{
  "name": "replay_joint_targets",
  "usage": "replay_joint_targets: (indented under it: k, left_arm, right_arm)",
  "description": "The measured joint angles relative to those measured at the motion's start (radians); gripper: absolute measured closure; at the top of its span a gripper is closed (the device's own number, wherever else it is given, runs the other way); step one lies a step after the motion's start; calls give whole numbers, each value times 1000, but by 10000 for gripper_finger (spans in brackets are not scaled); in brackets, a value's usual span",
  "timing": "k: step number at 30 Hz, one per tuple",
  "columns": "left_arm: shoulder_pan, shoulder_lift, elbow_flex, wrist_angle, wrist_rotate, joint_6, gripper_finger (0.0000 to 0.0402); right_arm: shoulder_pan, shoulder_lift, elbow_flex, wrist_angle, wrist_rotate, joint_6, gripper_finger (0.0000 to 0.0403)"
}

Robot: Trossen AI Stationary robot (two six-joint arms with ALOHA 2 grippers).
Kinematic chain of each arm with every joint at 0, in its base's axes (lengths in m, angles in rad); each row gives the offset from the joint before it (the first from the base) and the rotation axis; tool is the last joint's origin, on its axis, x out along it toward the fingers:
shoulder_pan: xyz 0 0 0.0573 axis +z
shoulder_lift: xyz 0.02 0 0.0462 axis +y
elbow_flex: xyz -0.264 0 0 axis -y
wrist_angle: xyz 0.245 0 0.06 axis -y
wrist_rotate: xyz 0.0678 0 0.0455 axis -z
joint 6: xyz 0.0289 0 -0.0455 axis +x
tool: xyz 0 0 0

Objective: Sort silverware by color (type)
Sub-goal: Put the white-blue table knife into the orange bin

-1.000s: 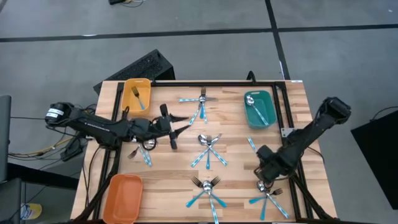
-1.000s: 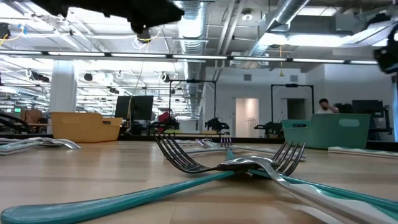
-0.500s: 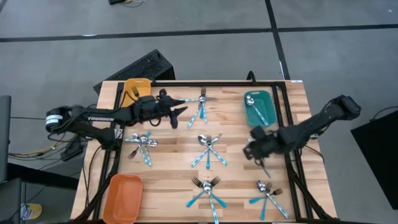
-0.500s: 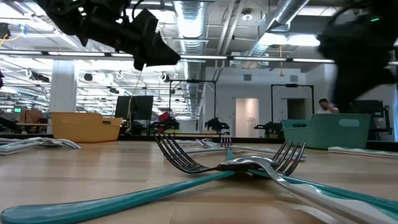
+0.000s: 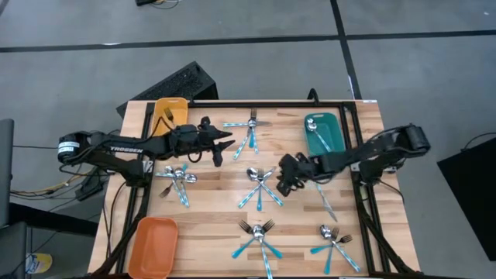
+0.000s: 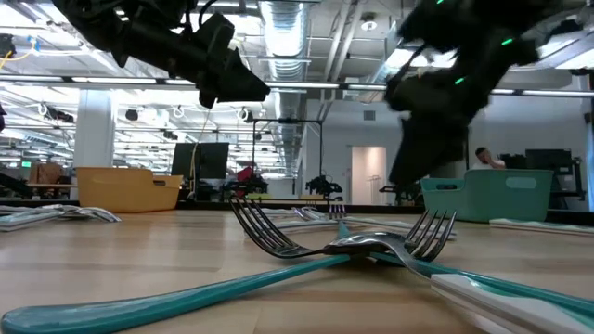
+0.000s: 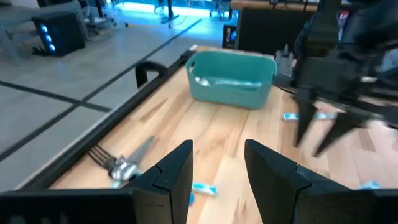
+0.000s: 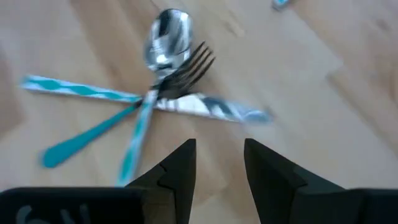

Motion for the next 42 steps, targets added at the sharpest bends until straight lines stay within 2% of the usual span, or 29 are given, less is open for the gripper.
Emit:
replay_joint_targets:
  k: [4, 9, 13, 17, 22, 26, 28, 33, 34, 38, 42]
  left_arm:
    - [-31, 0, 0, -83, -52, -8, 270]
    - [-62, 0, 0, -170, -164, -61, 270]
    - [-89, 0, 0, -193, -186, -102, 270]
    - [-135, -7, 0, -251, -183, -131, 270]
    - [-186, -55, 1, -366, -232, -179, 270]
    - [-214, -104, 1, -417, -292, -214, 270]
    - [-228, -123, 1, -432, -315, -231, 270]
    - [-268, -166, 1, -472, -350, -283, 270]
    - [-277, -177, 1, -488, -355, -290, 270]
    - [-314, -219, 0, -482, -364, -295, 270]
    - [-351, -237, 1, -467, -414, -311, 270]
  right_arm:
    - [-20, 86, 74, 8, -62, -250, 246]
    - [1, 204, 203, 10, -99, -565, 246]
    - [0, 320, 325, -9, -159, -702, 246]
    - [4, 416, 410, -63, -218, -773, 246]
    - [16, 485, 455, -77, -242, -817, 246]
    - [5, 496, 462, -82, -250, -787, 257]
    - [-3, 497, 463, -83, -261, -765, 279]
    - [-31, 476, 459, -82, -270, -700, 374]
    - [-39, 468, 458, -72, -271, -668, 381]
    - [-69, 397, 458, 41, -292, -499, 368]
    - [-75, 317, 460, 141, -269, -447, 368]
